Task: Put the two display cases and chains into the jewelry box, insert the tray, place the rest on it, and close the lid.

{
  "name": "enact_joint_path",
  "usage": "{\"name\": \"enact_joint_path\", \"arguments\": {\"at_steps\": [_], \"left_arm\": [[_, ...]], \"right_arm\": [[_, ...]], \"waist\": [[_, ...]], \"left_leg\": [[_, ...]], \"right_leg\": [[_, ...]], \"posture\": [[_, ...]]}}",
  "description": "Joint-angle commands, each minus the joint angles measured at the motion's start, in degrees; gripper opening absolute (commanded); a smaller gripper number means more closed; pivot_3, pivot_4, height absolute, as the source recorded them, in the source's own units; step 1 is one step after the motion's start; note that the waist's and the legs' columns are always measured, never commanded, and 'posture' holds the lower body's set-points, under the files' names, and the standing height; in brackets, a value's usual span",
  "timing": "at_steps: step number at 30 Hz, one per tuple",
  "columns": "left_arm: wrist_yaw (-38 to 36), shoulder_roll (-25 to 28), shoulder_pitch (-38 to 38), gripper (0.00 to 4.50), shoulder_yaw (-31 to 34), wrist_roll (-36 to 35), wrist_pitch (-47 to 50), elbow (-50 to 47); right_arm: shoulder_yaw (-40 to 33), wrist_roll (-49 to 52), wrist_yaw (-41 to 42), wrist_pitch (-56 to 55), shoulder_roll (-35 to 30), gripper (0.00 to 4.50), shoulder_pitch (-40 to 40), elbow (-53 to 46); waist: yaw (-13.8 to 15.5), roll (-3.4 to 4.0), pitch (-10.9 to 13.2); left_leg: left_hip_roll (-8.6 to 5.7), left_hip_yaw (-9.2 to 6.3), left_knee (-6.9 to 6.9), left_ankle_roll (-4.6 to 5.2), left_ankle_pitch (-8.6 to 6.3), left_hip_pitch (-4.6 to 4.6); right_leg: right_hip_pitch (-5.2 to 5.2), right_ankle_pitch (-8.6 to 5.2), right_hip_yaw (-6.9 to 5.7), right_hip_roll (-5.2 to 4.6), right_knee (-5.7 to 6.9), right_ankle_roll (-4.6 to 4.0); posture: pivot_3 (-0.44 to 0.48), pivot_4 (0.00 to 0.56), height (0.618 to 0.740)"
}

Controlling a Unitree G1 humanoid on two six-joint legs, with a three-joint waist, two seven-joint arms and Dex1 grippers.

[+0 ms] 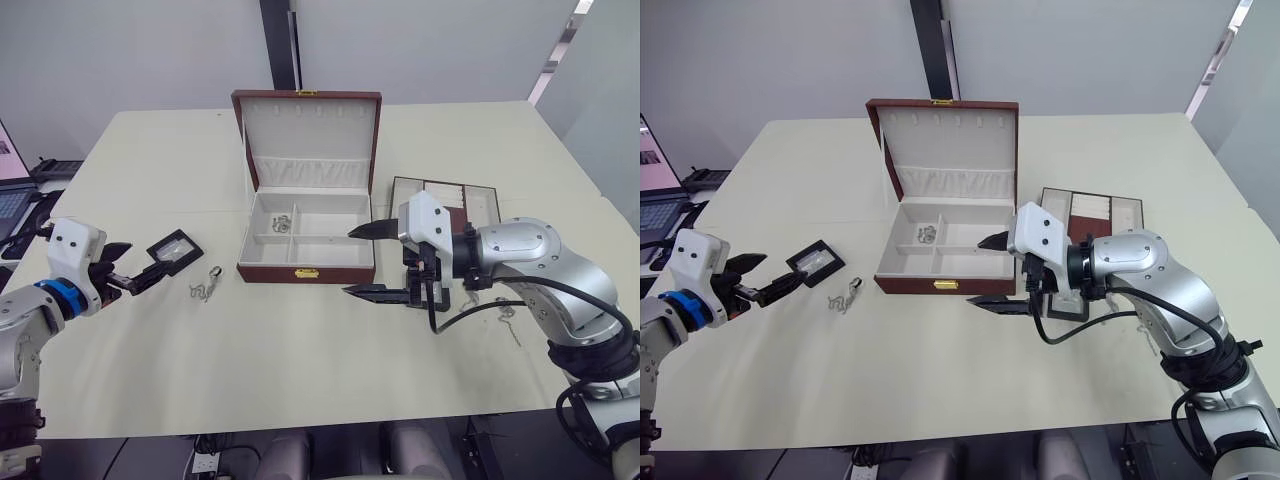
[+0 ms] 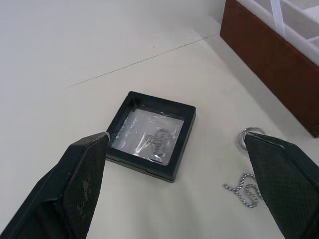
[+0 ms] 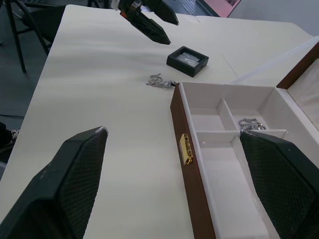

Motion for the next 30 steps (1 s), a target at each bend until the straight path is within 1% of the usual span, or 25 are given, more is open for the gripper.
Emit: {"name": "enact_joint_path", "arguments": {"at_steps": [1,7,10,13,18,21,25,30], "left_arm": [[-2.28,2.77,-2.48,4.48,-3.04,2.76,-1.34,1.95],[-4.59,3.22,-10.12,4.48,-8.49,6.7,-3.99,10.59],[-6.49,2.64,-13.57,4.48,-11.06,8.3,-5.5,14.8],[-6.81,1.46,-18.44,4.48,-13.17,10.16,-8.0,21.24],[-8.84,0.52,-23.1,4.48,-15.69,12.2,-11.03,27.79],[-9.99,0.59,-24.06,3.91,-17.25,13.66,-12.16,30.51],[-10.2,0.58,-24.99,2.68,-17.8,14.96,-13.64,33.51],[-10.59,0.16,-25.89,1.01,-17.27,15.15,-15.34,35.44]], "right_arm": [[0.12,-0.87,-1.83,0.72,0.69,4.5,-2.04,-1.82],[0.48,-1.25,-3.31,1.75,2.05,4.5,-2.86,-1.61],[0.71,-1.36,-3.71,2.09,2.69,4.5,-3.04,-1.56],[0.9,-1.52,-3.94,2.23,3.21,4.5,-3.24,-1.49],[0.92,-1.6,-4.22,2.68,3.68,4.5,-3.29,-1.73],[0.87,-1.55,-4.54,2.98,3.82,4.5,-3.25,-1.86],[0.7,-1.33,-5.06,3.27,4.07,4.5,-3.1,-2.06],[0.68,-1.37,-5.21,3.26,4.27,4.5,-3.06,-2.08]], "waist": [[-0.04,0.0,0.0],[-0.07,0.0,0.0],[-0.11,-0.01,0.0],[-0.13,-0.02,0.0],[-0.18,-0.02,0.0],[-0.29,-0.02,0.0],[-0.46,-0.02,0.0],[-0.45,-0.02,0.0]], "left_leg": [[0.0,0.0,0.0,0.0,0.0,0.0],[0.0,0.01,0.0,0.01,0.0,-0.01],[-0.01,0.04,0.0,0.0,0.0,-0.02],[0.0,0.05,0.01,0.0,0.0,-0.02],[0.0,0.09,0.03,0.0,0.0,-0.04],[0.0,0.1,0.03,-0.01,0.01,-0.04],[0.02,0.1,0.02,0.0,0.0,-0.04],[0.01,0.1,0.03,0.0,0.0,-0.05]], "right_leg": [[-0.01,0.0,0.01,0.0,0.0,0.0],[-0.03,0.0,-0.03,0.02,0.03,0.0],[-0.05,0.0,-0.02,0.02,0.04,0.0],[-0.08,0.0,-0.04,0.03,0.08,0.0],[-0.17,0.0,-0.08,0.03,0.18,0.0],[-0.23,0.0,-0.08,0.03,0.23,0.0],[-0.29,0.0,-0.09,0.03,0.27,0.0],[-0.28,0.0,-0.1,0.02,0.27,0.0]], "posture": [[0.0,0.15,0.74],[0.0,0.15,0.74],[0.0,0.15,0.74],[0.0,0.15,0.74],[0.0,0.15,0.74],[0.0,0.15,0.74],[0.0,0.15,0.74],[0.0,0.15,0.74]]}}
